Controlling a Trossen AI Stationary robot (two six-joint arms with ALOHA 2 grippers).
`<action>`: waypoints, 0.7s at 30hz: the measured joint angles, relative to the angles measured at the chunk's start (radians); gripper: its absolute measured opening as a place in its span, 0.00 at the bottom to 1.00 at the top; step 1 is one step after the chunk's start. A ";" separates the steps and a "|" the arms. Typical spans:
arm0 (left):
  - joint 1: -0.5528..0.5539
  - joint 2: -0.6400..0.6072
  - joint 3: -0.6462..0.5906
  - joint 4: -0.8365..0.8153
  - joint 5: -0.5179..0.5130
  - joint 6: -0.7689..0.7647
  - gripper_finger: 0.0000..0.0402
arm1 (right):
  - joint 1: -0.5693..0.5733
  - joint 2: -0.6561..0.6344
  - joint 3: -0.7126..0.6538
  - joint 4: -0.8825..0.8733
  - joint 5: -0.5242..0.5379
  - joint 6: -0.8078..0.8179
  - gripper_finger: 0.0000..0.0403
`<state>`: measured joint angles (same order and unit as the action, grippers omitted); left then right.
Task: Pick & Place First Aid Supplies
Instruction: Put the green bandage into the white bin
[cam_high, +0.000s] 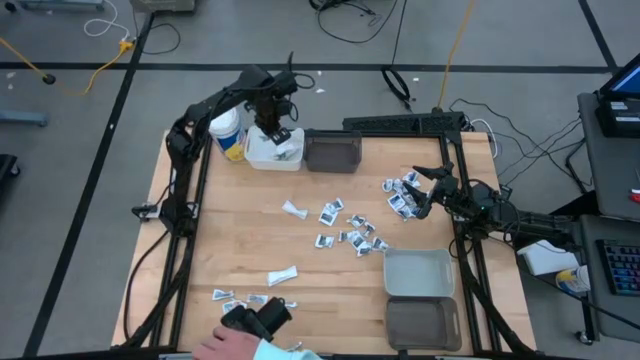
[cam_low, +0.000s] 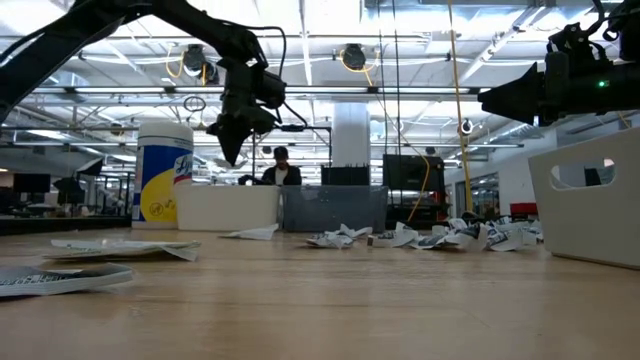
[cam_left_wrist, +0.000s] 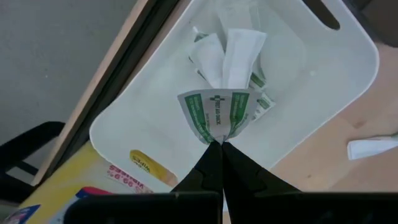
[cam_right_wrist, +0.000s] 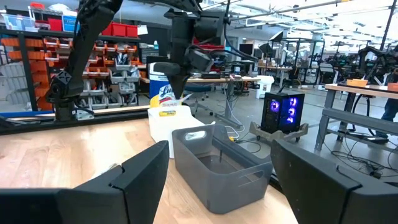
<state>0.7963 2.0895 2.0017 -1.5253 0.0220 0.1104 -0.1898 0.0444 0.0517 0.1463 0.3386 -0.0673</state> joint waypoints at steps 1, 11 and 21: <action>0.000 0.000 -0.002 0.001 0.001 0.000 0.00 | 0.000 0.000 0.000 0.000 0.000 0.000 0.69; -0.044 0.005 -0.190 0.173 -0.031 -0.019 0.00 | 0.000 0.000 0.000 0.000 0.000 0.000 0.69; -0.072 0.005 -0.327 0.372 -0.083 -0.027 0.00 | 0.000 0.000 0.000 0.000 0.000 0.000 0.69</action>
<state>0.7248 2.0941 1.6748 -1.1533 -0.0615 0.0836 -0.1900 0.0444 0.0517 0.1463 0.3386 -0.0673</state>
